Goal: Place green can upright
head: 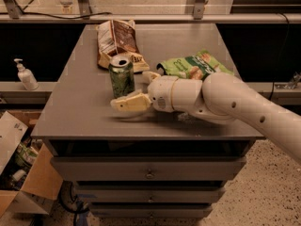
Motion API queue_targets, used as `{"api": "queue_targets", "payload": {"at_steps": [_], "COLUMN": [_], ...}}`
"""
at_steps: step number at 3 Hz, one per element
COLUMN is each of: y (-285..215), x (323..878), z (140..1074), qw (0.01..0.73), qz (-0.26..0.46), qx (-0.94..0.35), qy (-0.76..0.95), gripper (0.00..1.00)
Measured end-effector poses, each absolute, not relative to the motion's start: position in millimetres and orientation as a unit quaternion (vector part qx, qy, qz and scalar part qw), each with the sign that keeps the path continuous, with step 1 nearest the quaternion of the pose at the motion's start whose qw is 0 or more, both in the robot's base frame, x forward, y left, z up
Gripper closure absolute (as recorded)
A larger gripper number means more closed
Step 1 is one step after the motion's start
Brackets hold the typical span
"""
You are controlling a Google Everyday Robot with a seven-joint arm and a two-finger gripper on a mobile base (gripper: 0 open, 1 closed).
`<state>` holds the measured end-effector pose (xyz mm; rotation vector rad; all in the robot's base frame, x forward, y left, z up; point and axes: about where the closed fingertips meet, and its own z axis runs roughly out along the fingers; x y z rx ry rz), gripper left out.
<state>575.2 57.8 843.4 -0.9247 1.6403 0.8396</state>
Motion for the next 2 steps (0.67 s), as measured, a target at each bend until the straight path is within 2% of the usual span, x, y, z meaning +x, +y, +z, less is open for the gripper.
{"api": "queue_targets", "payload": {"at_steps": [1,2], "y": [-3.3,-3.2], "x": [550.4,550.4], "z": [855.2,855.2], "qw": [0.523,0.523], "qz": [0.330,0.330], "qx": [-0.370,-0.370], "qy": [0.693,0.693], "gripper": [0.00,0.00]}}
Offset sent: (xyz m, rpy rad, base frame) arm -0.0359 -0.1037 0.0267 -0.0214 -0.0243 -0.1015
